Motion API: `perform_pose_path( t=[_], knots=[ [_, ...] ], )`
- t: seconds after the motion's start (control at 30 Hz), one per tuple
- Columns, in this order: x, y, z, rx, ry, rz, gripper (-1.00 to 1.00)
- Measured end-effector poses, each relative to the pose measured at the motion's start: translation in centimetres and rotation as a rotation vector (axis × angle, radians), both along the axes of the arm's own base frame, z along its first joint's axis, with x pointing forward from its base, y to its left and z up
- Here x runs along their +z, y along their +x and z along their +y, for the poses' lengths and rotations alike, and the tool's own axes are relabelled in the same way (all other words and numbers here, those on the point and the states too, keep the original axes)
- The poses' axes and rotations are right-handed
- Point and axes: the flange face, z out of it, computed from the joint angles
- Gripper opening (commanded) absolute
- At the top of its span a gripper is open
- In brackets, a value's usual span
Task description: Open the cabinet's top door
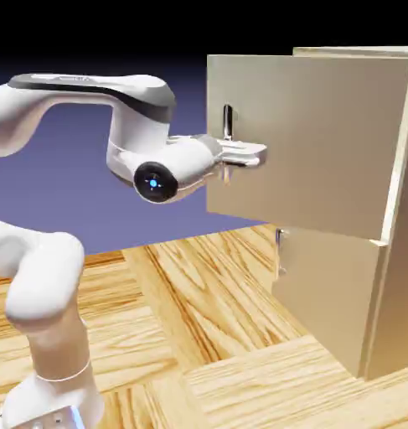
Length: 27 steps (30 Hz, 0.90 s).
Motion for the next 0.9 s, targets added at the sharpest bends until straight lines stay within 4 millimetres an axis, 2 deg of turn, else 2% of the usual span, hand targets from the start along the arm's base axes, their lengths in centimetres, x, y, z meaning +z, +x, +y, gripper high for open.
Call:
perform_pose_path(
  t=[0.23, 0.43, 0.7, 0.9],
  knots=[
    [0.0, -1.6, -5.8, 0.172, 0.0, 0.0, -1.0],
    [0.0, -2.2, -11.5, 0.334, 0.0, 0.0, -1.0],
    [0.0, -1.7, -18.7, 0.54, 0.0, 0.0, -1.0],
    [0.0, -0.7, -22.9, 0.662, -0.001, 0.0, -1.0]
  ],
)
